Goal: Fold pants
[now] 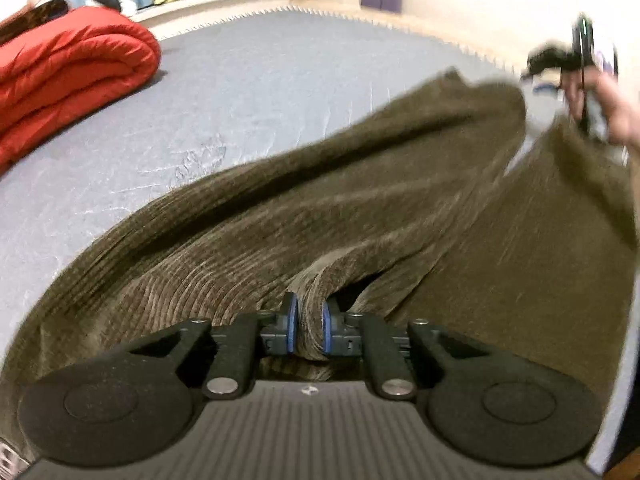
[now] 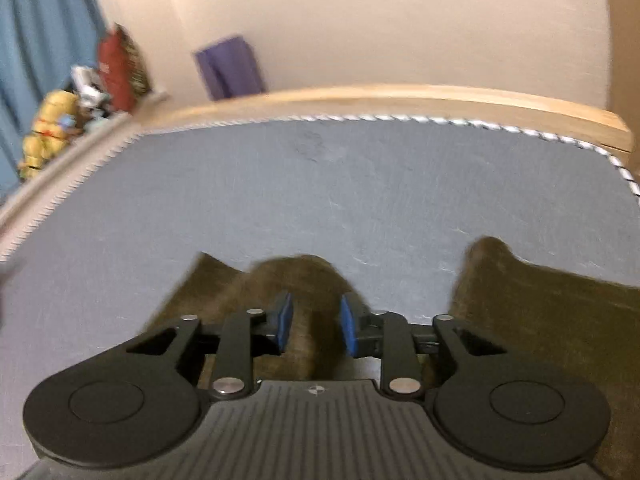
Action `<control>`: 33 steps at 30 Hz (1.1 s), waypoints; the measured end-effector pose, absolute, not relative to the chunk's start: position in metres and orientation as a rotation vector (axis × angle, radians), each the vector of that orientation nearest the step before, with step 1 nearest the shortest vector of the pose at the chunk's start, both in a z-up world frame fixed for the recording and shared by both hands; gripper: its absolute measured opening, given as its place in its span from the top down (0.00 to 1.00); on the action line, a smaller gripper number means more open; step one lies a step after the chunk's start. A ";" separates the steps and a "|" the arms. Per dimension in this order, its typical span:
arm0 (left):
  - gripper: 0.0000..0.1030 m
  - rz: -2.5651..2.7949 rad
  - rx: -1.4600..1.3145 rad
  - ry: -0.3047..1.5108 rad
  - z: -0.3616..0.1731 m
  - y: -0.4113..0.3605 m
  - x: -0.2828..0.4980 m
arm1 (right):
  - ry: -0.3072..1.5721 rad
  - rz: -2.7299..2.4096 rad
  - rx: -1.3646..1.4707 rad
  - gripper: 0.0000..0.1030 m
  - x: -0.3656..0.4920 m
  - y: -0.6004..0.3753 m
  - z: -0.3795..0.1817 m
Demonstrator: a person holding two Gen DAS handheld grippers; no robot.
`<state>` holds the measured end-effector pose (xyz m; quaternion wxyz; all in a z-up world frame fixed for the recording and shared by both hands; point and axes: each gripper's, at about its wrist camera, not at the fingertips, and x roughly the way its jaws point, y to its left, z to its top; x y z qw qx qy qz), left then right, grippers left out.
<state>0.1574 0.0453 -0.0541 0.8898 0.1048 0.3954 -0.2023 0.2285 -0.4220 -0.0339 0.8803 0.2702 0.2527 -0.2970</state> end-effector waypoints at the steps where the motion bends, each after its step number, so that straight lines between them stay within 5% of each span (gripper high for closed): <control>1: 0.88 -0.422 0.176 0.831 -0.059 0.048 0.158 | 0.517 -0.572 0.564 0.70 0.229 -0.421 -0.035; 6: 0.88 -0.486 0.196 0.948 -0.075 0.044 0.157 | 0.560 -0.288 0.561 0.63 0.239 -0.399 -0.039; 10: 0.81 -0.474 0.088 0.886 -0.044 0.068 0.158 | 0.592 -0.078 0.526 0.42 0.261 -0.359 -0.031; 19: 0.77 -0.192 -0.004 0.746 -0.014 0.134 0.148 | 0.782 -0.216 0.559 0.40 0.351 -0.317 -0.057; 23: 0.76 -0.070 -0.022 0.709 -0.010 0.165 0.148 | 0.832 -0.386 0.331 0.48 0.380 -0.282 -0.065; 25: 0.76 -0.016 -0.039 0.696 -0.010 0.179 0.148 | 0.834 -0.458 0.233 0.83 0.390 -0.269 -0.065; 27: 0.76 0.009 -0.045 0.690 -0.007 0.193 0.143 | 0.816 -0.491 0.172 0.93 0.400 -0.263 -0.065; 33: 0.76 0.071 -0.037 0.708 -0.024 0.224 0.143 | 0.613 -0.499 0.227 0.94 0.410 -0.286 -0.055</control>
